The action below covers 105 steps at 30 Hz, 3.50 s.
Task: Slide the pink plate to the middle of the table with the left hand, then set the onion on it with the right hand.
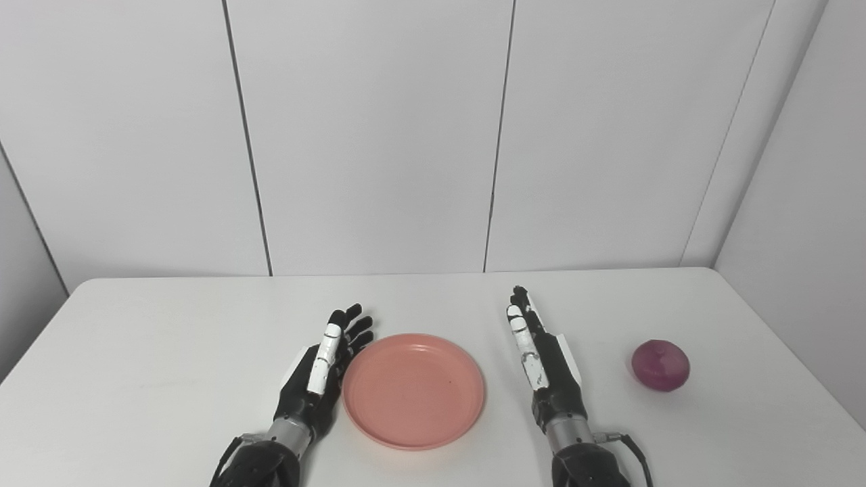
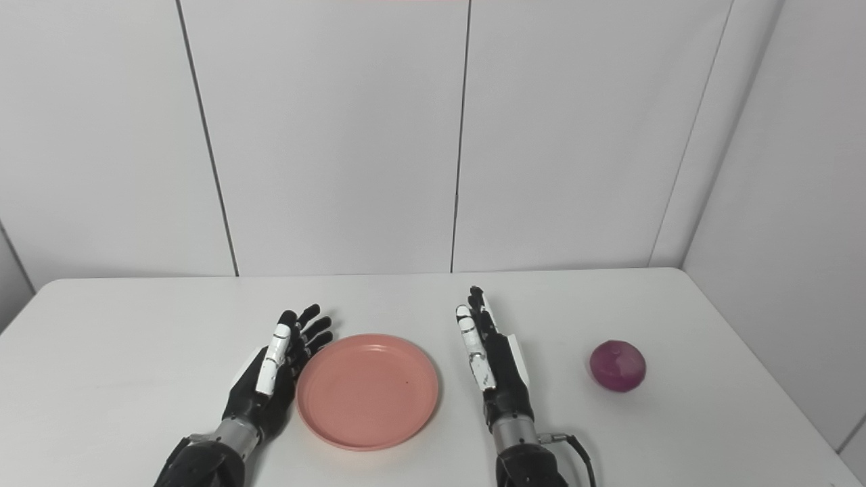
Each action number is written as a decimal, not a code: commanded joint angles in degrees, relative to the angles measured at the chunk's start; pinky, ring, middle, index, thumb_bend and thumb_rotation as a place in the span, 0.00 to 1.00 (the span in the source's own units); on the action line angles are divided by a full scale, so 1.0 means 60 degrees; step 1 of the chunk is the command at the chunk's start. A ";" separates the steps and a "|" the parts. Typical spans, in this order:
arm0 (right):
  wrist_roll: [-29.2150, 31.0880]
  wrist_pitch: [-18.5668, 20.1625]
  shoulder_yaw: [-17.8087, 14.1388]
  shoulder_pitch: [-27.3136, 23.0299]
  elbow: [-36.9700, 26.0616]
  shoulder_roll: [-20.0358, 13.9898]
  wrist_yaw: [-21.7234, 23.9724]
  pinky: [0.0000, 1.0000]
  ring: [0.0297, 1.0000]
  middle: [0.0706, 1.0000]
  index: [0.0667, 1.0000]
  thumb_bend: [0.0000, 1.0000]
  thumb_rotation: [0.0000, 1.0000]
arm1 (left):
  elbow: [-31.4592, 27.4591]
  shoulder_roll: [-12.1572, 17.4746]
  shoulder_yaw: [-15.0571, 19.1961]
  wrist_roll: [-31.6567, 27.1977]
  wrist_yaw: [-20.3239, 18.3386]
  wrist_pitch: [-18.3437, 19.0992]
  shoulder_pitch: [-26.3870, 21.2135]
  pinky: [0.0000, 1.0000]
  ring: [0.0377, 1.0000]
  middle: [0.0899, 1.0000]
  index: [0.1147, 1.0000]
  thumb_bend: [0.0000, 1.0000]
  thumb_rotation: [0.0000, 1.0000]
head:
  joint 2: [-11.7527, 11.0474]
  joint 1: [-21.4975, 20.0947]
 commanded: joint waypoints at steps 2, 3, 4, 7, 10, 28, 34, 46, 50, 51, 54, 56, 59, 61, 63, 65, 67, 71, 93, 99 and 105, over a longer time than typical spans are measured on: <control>-0.0148 -0.0185 -0.0086 -0.0591 -0.0422 -0.0100 -0.0149 1.00 0.97 0.97 0.97 0.61 0.98 | -0.0298 -0.0161 -0.0113 0.0098 -0.0005 0.0067 -0.0216 0.95 0.94 0.94 0.94 0.67 1.00 | 0.0002 -0.0015; -0.0233 -0.0140 -0.0102 -0.0609 -0.0497 -0.0147 -0.0187 1.00 0.97 0.97 0.97 0.61 0.98 | -0.0301 -0.0169 -0.0116 0.0107 0.0010 0.0051 -0.0217 0.95 0.94 0.94 0.94 0.67 1.00 | 0.0002 -0.0015; -0.0359 -0.0114 -0.0108 -0.0622 -0.0566 -0.0199 -0.0235 1.00 0.96 0.97 0.97 0.60 0.98 | -0.0309 -0.0174 -0.0127 0.0130 0.0026 0.0033 -0.0214 0.95 0.94 0.94 0.94 0.67 1.00 | 0.0002 -0.0015; -0.0886 -0.0156 -0.0099 -0.0651 -0.0692 -0.0383 -0.0429 0.97 0.95 0.96 0.96 0.59 1.00 | -0.0342 -0.0186 -0.0166 0.0206 0.0067 -0.0077 -0.0191 0.95 0.94 0.94 0.93 0.67 1.00 | 0.0002 -0.0015; -0.1480 0.0087 -0.0071 -0.0684 -0.0967 -0.0736 -0.0496 0.97 0.95 0.96 0.97 0.62 1.00 | -0.0248 -0.0227 -0.0152 0.0275 0.0136 -0.0188 -0.0220 0.95 0.94 0.93 0.93 0.67 1.00 | 0.0004 -0.0178; -0.4141 0.0808 -0.0277 -0.0129 -0.1965 -0.2807 -0.0783 0.82 0.90 0.93 0.93 0.66 0.55 | -0.0036 -0.0432 -0.0052 0.0669 0.0745 -0.0737 -0.0364 0.97 0.94 0.95 0.94 0.67 1.00 | -0.0041 0.0037; -0.4818 0.1244 -0.0454 -0.0131 -0.2035 -0.2965 -0.0876 0.74 0.85 0.89 0.91 0.79 0.39 | -0.0062 -0.0437 0.0005 0.0765 0.0841 -0.0999 -0.0364 0.97 0.94 0.95 0.94 0.67 1.00 | -0.0091 -0.0035; -0.5256 0.2043 -0.0682 -0.0156 -0.2130 -0.3461 -0.0517 0.77 0.87 0.90 0.91 0.82 0.39 | -0.0030 -0.0253 0.0138 0.0838 0.0851 -0.1011 -0.0355 1.00 0.96 0.95 0.95 0.66 1.00 | -0.0164 -0.0287; -0.5438 0.2298 -0.0691 -0.0104 -0.2098 -0.3668 -0.0515 0.78 0.88 0.90 0.91 0.82 0.41 | -0.0005 -0.0200 0.0131 0.0947 0.0885 -0.1003 -0.0343 1.00 0.96 0.95 0.94 0.67 1.00 | -0.0193 -0.0405; -0.5509 0.2339 -0.0693 -0.0102 -0.2054 -0.3707 -0.0554 0.78 0.88 0.90 0.91 0.83 0.41 | -0.0010 -0.0194 0.0129 0.0968 0.0891 -0.1022 -0.0338 1.00 0.96 0.95 0.94 0.66 1.00 | -0.0206 -0.0480; -0.5676 0.2374 -0.0720 -0.0093 -0.1889 -0.3818 -0.0658 0.77 0.87 0.89 0.90 0.85 0.42 | 0.0030 -0.0204 0.0176 0.1000 0.0927 -0.1127 -0.0345 1.00 0.95 0.94 0.94 0.65 1.00 | -0.0229 -0.0552; -0.5719 0.2378 -0.0748 -0.0057 -0.1859 -0.3875 -0.0635 0.78 0.88 0.90 0.91 0.85 0.42 | 0.0088 -0.0197 0.0206 0.0998 0.0905 -0.1219 -0.0359 1.00 0.95 0.94 0.94 0.65 1.00 | -0.0211 -0.0568; -0.5859 0.2597 -0.0756 0.0004 -0.1861 -0.3994 -0.0431 0.80 0.89 0.91 0.92 0.83 0.45 | 0.0184 -0.0170 0.0212 0.0978 0.0841 -0.1351 -0.0384 1.00 0.95 0.95 0.94 0.66 1.00 | -0.0220 -0.0566; -0.5890 0.2657 -0.0749 0.0039 -0.1791 -0.4082 -0.0349 0.80 0.89 0.91 0.92 0.84 0.46 | 0.0224 -0.0170 0.0212 0.0979 0.0838 -0.1377 -0.0394 1.00 0.95 0.95 0.94 0.67 1.00 | -0.0219 -0.0584; -0.5906 0.2735 -0.0716 0.0069 -0.1728 -0.4152 -0.0284 0.80 0.89 0.91 0.92 0.85 0.46 | 0.0238 -0.0191 0.0233 0.0933 0.0825 -0.1404 -0.0394 1.00 0.95 0.95 0.94 0.67 1.00 | -0.0219 -0.0584; -0.5847 0.2905 -0.0696 0.0097 -0.1713 -0.4179 -0.0146 0.80 0.89 0.91 0.92 0.85 0.46 | 0.0239 -0.0199 0.0235 0.0932 0.0829 -0.1413 -0.0388 0.99 0.95 0.94 0.94 0.66 1.00 | -0.0224 -0.0598; -0.5863 0.3100 -0.0627 0.0125 -0.1693 -0.4214 0.0036 0.80 0.89 0.91 0.92 0.84 0.46 | 0.0214 -0.0211 0.0226 0.0945 0.0838 -0.1409 -0.0370 0.99 0.94 0.94 0.94 0.67 1.00 | -0.0217 -0.0603; -0.5780 0.3017 -0.0557 0.0146 -0.1398 -0.4266 0.0066 0.77 0.88 0.90 0.91 0.85 0.43 | 0.0127 -0.0227 0.0206 0.0947 0.0832 -0.1316 -0.0335 1.00 0.95 0.94 0.94 0.66 1.00 | -0.0208 -0.0599; -0.5736 0.3588 -0.0112 0.0042 -0.0923 -0.4477 0.0641 0.75 0.86 0.89 0.90 0.87 0.37 | 0.0060 -0.0263 0.0235 0.0881 0.0747 -0.1344 -0.0310 1.00 0.95 0.95 0.94 0.66 1.00 | -0.0206 -0.0634; -0.5400 0.3106 -0.0201 -0.0012 -0.0571 -0.4417 0.0263 0.70 0.80 0.84 0.84 0.83 0.22 | 0.0032 -0.0286 0.0232 0.0889 0.0755 -0.1318 -0.0303 1.00 0.95 0.95 0.94 0.65 1.00 | -0.0235 -0.0599; -0.5208 0.2761 -0.0216 -0.0051 -0.0205 -0.4357 -0.0255 0.63 0.71 0.74 0.75 0.72 0.01 | -0.0020 -0.0329 0.0232 0.0899 0.0783 -0.1298 -0.0281 1.00 0.95 0.94 0.94 0.65 1.00 | -0.0236 -0.0596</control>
